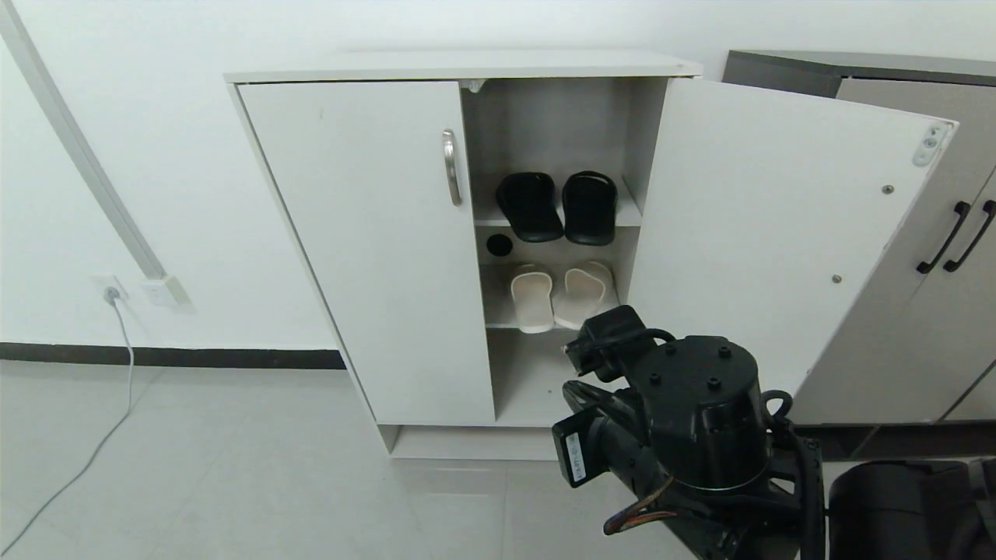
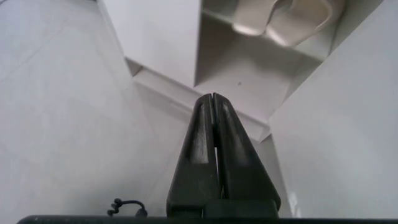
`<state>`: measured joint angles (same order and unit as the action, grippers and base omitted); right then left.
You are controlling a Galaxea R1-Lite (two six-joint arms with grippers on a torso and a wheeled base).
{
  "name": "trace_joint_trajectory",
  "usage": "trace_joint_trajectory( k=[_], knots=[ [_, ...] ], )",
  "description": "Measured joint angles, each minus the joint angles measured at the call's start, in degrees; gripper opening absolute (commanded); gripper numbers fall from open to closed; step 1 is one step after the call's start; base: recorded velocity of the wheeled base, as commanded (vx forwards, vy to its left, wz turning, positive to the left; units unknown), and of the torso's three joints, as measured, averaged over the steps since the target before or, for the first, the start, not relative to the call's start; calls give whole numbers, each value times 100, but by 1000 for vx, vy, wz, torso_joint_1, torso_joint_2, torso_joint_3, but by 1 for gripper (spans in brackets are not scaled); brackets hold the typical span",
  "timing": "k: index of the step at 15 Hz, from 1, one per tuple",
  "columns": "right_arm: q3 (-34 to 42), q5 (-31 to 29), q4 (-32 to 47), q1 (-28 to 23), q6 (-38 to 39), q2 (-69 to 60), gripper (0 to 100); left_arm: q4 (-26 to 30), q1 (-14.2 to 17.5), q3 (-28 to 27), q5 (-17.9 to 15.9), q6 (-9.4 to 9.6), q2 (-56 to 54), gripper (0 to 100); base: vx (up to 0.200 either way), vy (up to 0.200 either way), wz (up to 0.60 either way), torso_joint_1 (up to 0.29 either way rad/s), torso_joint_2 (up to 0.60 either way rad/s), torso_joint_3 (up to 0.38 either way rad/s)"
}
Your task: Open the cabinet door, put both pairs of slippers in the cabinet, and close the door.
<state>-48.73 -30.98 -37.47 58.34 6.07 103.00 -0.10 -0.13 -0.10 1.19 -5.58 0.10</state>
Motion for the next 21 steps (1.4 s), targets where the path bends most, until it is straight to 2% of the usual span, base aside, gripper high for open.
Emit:
trace_joint_trajectory(
  k=[3,10,13,21],
  knots=[
    [135,119,-278,-2,-61,15,0,2,4,0,2,-2,0,0,0,0,0,0,0,0],
    [240,139,-289,-27,-104,78,0,7,4,0,2,-2,0,0,0,0,0,2,-16,-13],
    [254,152,-295,-24,-107,87,0,12,4,2,2,-2,0,0,0,0,0,15,-183,-308],
    [300,148,-289,-22,-106,96,0,5,4,0,2,0,0,0,0,0,0,82,-481,-356]
  ],
)
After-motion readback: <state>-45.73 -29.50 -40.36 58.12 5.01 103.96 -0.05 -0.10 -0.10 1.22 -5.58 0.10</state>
